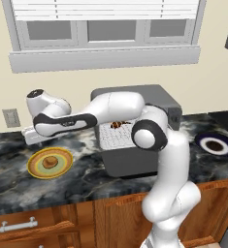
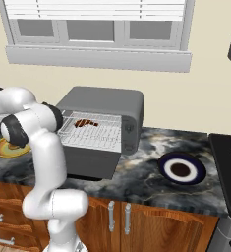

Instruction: Open the toaster oven door. Place the bread on the top rack in the toaster oven and place the chicken drumstick on the bottom rack.

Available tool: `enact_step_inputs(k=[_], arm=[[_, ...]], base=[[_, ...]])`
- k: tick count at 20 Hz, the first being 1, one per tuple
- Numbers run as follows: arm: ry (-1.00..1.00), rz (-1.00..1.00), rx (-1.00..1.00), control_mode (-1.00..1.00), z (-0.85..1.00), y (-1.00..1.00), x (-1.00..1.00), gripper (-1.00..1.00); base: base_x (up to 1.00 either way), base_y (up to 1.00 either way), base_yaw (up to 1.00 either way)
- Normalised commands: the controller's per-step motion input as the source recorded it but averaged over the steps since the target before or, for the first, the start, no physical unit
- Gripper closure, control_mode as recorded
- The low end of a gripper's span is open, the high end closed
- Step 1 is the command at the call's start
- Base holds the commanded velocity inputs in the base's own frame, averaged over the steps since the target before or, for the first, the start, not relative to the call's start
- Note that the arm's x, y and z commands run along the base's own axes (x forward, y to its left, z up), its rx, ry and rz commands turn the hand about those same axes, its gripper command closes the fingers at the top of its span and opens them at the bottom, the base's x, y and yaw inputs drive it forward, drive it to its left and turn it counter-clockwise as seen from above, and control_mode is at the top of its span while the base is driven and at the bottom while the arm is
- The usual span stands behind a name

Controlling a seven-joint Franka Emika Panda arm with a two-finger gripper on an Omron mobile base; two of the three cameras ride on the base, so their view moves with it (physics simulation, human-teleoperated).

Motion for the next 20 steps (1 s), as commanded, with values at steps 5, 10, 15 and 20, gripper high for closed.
enact_step_inputs(k=[5,10,15,20], arm=[[0.00,-0.02,-0.01,-1.00,-0.12,0.00,0.01,-1.00],[0.00,-0.01,0.00,-1.00,-0.11,0.00,0.03,-1.00],[0.00,0.00,0.00,-1.00,-0.12,0.00,0.00,-1.00],[-0.03,0.00,0.00,-1.00,-0.11,0.00,0.03,-1.00]], base=[[0.00,0.00,0.00],[0.00,0.00,0.00],[0.00,0.00,0.00],[0.00,0.00,0.00]])
